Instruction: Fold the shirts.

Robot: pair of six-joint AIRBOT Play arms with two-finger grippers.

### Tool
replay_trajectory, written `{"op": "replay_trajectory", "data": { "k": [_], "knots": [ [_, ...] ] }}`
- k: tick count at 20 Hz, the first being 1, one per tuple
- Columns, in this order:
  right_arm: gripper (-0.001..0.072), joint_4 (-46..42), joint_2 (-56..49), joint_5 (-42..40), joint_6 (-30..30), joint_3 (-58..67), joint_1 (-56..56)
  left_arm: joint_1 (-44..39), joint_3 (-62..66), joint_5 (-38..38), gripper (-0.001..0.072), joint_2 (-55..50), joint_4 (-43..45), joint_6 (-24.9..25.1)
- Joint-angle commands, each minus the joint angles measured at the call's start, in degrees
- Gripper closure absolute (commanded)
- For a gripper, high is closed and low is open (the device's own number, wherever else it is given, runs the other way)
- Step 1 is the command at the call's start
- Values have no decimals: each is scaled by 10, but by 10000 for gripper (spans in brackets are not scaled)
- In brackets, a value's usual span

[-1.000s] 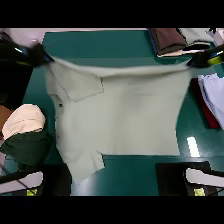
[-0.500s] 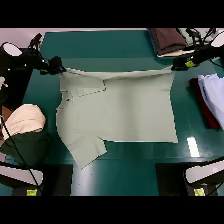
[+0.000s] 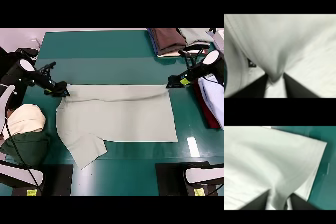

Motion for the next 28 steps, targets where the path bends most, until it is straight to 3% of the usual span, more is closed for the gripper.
{"op": "replay_trajectory", "data": {
  "k": [1, 5, 7, 13, 15, 22, 27, 28],
  "knots": [
    [207, 2, 17, -17, 12, -31, 2, -3, -19, -8, 168, 14, 28, -37],
    [209, 2, 97, 14, 11, -55, 2, -9, -77, -35, 168, 136, 86, -49],
    [209, 2, 159, 15, 11, -104, 2, -21, -178, -35, 168, 229, 122, -82],
    [209, 2, 254, -8, 8, -184, 2, -63, -454, -40, 167, 442, 115, -172],
    [209, 2, 261, -8, 8, -188, 2, -64, -499, -37, 167, 464, 98, -189],
    [209, 2, 261, -8, 8, -188, 2, -64, -580, 41, 167, 462, -37, -183],
    [209, 2, 261, 3, 8, -188, 1, -64, -593, 57, 172, 462, -110, -140],
    [209, 2, 263, 14, 8, -188, -5, -64, -593, 57, 387, 462, -110, -138]
  ]
}}
